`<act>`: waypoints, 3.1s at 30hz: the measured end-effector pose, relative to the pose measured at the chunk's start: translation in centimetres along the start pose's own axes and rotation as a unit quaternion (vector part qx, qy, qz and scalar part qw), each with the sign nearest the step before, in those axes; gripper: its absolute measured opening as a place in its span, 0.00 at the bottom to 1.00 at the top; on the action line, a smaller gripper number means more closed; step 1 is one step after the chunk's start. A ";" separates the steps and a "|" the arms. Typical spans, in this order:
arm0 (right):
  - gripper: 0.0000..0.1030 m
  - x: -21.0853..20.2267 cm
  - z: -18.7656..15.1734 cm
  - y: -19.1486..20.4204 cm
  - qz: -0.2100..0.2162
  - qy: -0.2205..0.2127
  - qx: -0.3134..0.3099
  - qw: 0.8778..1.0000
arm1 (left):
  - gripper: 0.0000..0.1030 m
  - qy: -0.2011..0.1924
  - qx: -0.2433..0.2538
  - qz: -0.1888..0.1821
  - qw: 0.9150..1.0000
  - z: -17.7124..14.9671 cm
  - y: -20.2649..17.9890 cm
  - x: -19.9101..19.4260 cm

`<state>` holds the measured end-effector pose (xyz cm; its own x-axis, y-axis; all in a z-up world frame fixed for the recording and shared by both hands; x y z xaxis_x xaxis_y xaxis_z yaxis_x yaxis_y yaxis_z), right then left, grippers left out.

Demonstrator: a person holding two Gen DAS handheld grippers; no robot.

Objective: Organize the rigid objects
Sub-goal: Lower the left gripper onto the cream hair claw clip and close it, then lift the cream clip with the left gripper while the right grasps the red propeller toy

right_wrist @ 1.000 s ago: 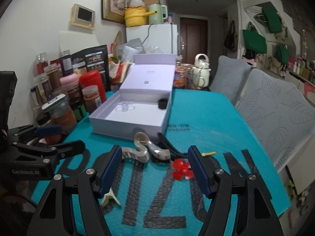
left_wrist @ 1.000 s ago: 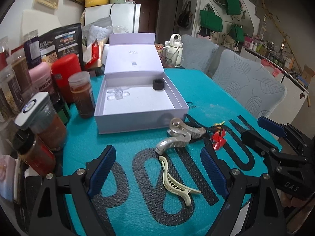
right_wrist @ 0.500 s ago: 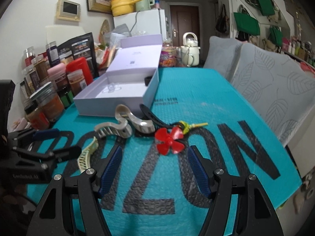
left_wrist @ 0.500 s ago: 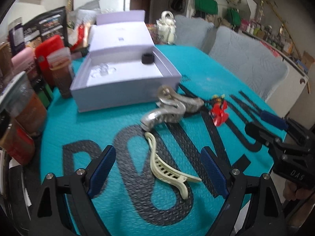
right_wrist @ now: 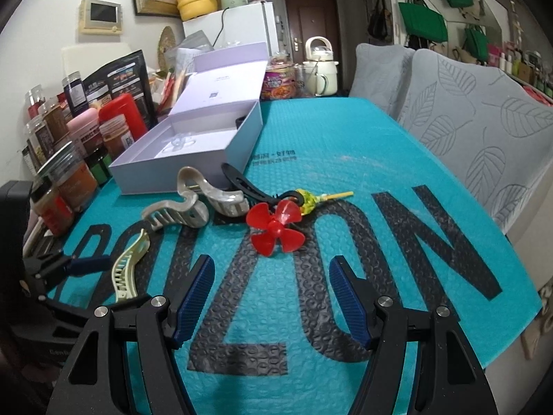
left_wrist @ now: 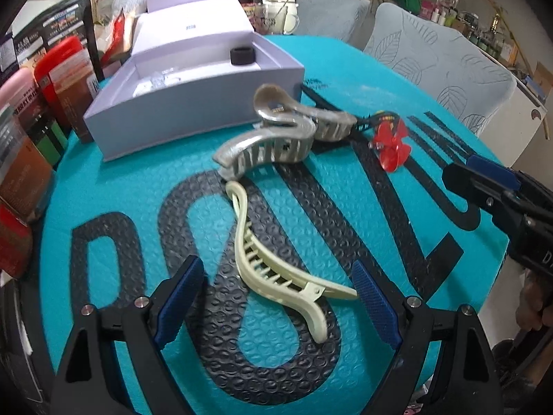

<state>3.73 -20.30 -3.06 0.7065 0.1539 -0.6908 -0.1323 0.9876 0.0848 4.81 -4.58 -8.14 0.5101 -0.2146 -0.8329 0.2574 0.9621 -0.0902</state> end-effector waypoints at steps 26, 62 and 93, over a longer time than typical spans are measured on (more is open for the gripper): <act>0.67 2.3 0.1 1.5 0.009 0.028 -0.002 1.000 | 0.35 -0.034 -0.015 0.044 0.998 0.1 6.1 -0.3; 0.67 6.8 1.5 0.8 -0.036 0.045 0.000 0.998 | 0.26 -0.067 -0.046 -0.019 0.996 0.8 7.1 -1.7; 0.42 8.1 2.5 1.2 -0.007 0.047 -0.006 0.999 | 0.21 -0.053 -0.046 -0.006 0.998 1.3 6.8 -0.2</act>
<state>11.02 -17.76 -6.76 0.6402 0.1361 -0.7560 -0.1320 0.9890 0.0663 7.51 1.76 -7.86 0.5930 -0.2381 -0.7692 0.1908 0.9696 -0.1530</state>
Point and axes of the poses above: each gripper's, at about its wrist camera, not at the fingertips, and x roughly the way its jaws point, y to its left, z to its top, the point moved 3 cm from there along x, roughly the way its jaws point, and after that the axes turned 1 degree about -z, right-handed, at the moved point
